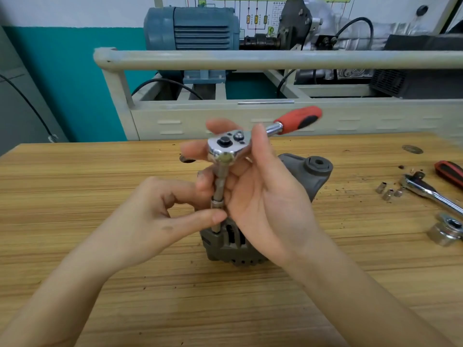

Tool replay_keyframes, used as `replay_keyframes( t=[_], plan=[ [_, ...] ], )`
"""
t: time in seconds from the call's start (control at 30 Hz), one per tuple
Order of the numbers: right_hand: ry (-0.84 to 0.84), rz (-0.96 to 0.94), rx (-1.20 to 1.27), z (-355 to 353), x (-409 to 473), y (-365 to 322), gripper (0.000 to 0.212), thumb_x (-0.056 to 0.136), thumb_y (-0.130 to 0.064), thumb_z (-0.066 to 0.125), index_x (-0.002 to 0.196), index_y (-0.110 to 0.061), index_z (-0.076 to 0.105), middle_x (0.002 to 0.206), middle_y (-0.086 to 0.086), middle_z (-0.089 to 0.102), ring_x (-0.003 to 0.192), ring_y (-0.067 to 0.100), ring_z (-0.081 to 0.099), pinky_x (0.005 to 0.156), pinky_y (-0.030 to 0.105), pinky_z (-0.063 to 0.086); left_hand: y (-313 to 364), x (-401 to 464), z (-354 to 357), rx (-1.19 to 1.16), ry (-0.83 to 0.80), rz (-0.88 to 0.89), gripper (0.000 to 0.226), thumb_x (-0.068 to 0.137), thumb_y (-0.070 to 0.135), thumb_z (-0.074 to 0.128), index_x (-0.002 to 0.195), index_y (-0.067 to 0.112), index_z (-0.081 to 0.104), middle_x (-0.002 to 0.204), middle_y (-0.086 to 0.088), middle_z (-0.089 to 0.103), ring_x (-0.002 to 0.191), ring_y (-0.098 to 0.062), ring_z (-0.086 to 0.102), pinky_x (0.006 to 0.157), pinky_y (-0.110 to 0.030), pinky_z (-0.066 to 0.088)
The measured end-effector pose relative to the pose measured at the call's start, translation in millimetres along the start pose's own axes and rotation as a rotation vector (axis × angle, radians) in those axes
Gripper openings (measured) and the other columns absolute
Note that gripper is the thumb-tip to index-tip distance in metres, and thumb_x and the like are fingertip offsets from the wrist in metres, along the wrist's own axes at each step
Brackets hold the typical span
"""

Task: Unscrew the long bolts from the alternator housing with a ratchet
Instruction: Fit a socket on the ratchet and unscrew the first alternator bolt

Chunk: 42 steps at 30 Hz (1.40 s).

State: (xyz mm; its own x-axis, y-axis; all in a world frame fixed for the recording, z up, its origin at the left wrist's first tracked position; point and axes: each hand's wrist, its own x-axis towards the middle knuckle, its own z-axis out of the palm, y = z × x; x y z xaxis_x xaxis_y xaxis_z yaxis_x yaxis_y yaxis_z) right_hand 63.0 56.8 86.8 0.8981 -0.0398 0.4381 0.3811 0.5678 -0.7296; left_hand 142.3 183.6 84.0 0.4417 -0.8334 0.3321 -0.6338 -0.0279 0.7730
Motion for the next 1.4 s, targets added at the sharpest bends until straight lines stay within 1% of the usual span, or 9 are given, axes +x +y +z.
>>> replay_keyframes(
  t=[0.2, 0.4, 0.53, 0.67, 0.87, 1.0, 1.13, 1.23, 1.4],
  plan=[
    [0.002, -0.076, 0.051, 3.7, -2.5, 0.7, 0.018, 0.073, -0.025, 0.065, 0.09, -0.02, 0.068, 0.091, 0.001, 0.066, 0.073, 0.013, 0.063, 0.07, 0.025, 0.052, 5.3, 2.3, 3.3, 0.128, 0.092, 0.084, 0.03, 0.065, 0.046, 0.062, 0.078, 0.02, 0.066, 0.078, 0.008, 0.069, 0.075, -0.005, 0.063, 0.067, -0.014, 0.049],
    [0.018, -0.037, -0.046, 7.9, -3.8, 1.5, 0.024, 0.079, -0.036, 0.056, 0.097, -0.021, 0.065, 0.087, 0.001, 0.065, 0.068, 0.009, 0.06, 0.064, 0.02, 0.049, 6.1, 0.8, 2.1, 0.128, 0.074, 0.094, 0.026, 0.064, 0.045, 0.063, 0.075, 0.021, 0.063, 0.069, 0.02, 0.065, 0.067, 0.005, 0.061, 0.063, -0.005, 0.044],
    [0.038, 0.051, -0.015, 2.8, -2.4, -1.9, 0.039, 0.081, -0.045, 0.04, 0.095, -0.017, 0.063, 0.077, -0.005, 0.069, 0.054, 0.006, 0.056, 0.054, 0.018, 0.045, 4.3, 0.3, 6.2, 0.034, 0.059, 0.031, 0.016, 0.063, 0.046, 0.064, 0.067, 0.031, 0.067, 0.067, 0.013, 0.068, 0.064, 0.001, 0.061, 0.062, -0.013, 0.048],
    [-0.002, 0.025, 0.039, 5.4, -2.2, -0.6, 0.027, 0.08, -0.04, 0.055, 0.09, -0.017, 0.064, 0.081, 0.0, 0.069, 0.056, 0.009, 0.058, 0.055, 0.018, 0.049, 2.6, 1.4, 5.7, 0.032, 0.043, 0.053, 0.025, 0.063, 0.043, 0.066, 0.067, 0.018, 0.065, 0.076, -0.003, 0.068, 0.069, -0.012, 0.064, 0.065, -0.024, 0.052],
    [-0.02, -0.011, 0.151, 2.4, -2.8, -1.5, 0.025, 0.062, -0.023, 0.072, 0.085, -0.019, 0.061, 0.09, 0.001, 0.065, 0.066, 0.014, 0.06, 0.064, 0.024, 0.052, 0.7, 3.5, 5.3, -0.011, 0.031, 0.04, 0.02, 0.063, 0.044, 0.065, 0.081, 0.037, 0.068, 0.079, 0.018, 0.07, 0.078, 0.002, 0.065, 0.069, -0.008, 0.048],
    [0.021, 0.012, 0.078, 6.8, -1.4, 0.2, 0.023, 0.071, -0.036, 0.064, 0.085, -0.018, 0.066, 0.086, 0.001, 0.068, 0.062, 0.011, 0.061, 0.058, 0.02, 0.051, 1.2, 2.7, 2.6, 0.005, 0.028, 0.033, 0.025, 0.061, 0.046, 0.066, 0.077, 0.027, 0.068, 0.076, 0.012, 0.07, 0.074, -0.001, 0.065, 0.068, -0.01, 0.049],
    [0.036, 0.06, 0.049, 4.4, -0.1, -1.1, 0.031, 0.079, -0.042, 0.048, 0.085, -0.019, 0.068, 0.078, -0.002, 0.07, 0.054, 0.008, 0.058, 0.054, 0.018, 0.048, 0.5, 1.4, 2.7, 0.004, 0.037, 0.016, 0.022, 0.059, 0.046, 0.068, 0.063, 0.025, 0.066, 0.07, 0.002, 0.069, 0.069, -0.008, 0.064, 0.065, -0.022, 0.052],
    [0.019, 0.031, 0.049, 6.6, -1.2, -0.9, 0.024, 0.077, -0.037, 0.057, 0.088, -0.017, 0.064, 0.082, 0.0, 0.069, 0.057, 0.009, 0.058, 0.055, 0.019, 0.049, 1.1, 2.2, 3.2, 0.021, 0.048, 0.013, 0.03, 0.059, 0.046, 0.068, 0.067, 0.017, 0.067, 0.075, -0.004, 0.07, 0.072, -0.013, 0.066, 0.067, -0.028, 0.053],
    [0.04, -0.027, 0.116, 4.4, -3.2, -2.5, 0.025, 0.058, -0.025, 0.071, 0.08, -0.02, 0.062, 0.082, 0.002, 0.063, 0.059, 0.013, 0.058, 0.061, 0.025, 0.052, 3.4, 4.6, 5.1, 0.047, 0.054, 0.037, 0.032, 0.06, 0.046, 0.065, 0.077, 0.018, 0.066, 0.078, 0.007, 0.071, 0.072, -0.004, 0.066, 0.066, -0.016, 0.052]
  ],
)
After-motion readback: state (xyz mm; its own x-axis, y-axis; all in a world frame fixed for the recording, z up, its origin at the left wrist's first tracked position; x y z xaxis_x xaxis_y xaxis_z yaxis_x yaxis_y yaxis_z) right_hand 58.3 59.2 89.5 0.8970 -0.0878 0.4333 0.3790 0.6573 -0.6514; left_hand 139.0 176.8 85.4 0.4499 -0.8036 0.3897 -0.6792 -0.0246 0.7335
